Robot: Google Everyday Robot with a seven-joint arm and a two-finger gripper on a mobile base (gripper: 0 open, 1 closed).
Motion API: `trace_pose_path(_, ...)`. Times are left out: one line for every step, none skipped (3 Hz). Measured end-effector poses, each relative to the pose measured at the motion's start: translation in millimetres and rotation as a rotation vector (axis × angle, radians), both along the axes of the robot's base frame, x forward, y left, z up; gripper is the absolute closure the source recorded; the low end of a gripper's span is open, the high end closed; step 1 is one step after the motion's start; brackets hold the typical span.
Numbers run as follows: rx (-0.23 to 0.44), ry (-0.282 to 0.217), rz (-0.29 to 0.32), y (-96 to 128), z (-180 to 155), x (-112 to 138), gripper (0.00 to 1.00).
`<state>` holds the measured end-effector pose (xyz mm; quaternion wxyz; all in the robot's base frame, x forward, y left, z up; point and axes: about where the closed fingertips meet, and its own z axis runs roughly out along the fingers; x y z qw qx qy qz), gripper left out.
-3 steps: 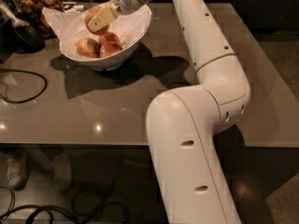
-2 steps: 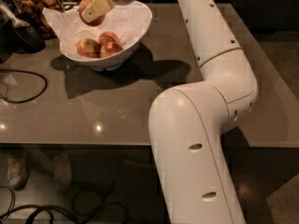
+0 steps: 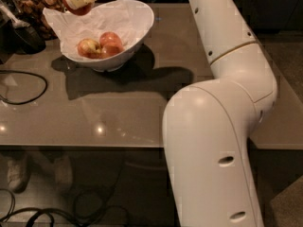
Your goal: Pick apple from white bowl
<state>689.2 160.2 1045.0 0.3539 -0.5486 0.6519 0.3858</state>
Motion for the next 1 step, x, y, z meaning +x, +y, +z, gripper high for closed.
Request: trace_pose_path(0.027,0.007,0.047,4.9,11.1,-23.6,1.0)
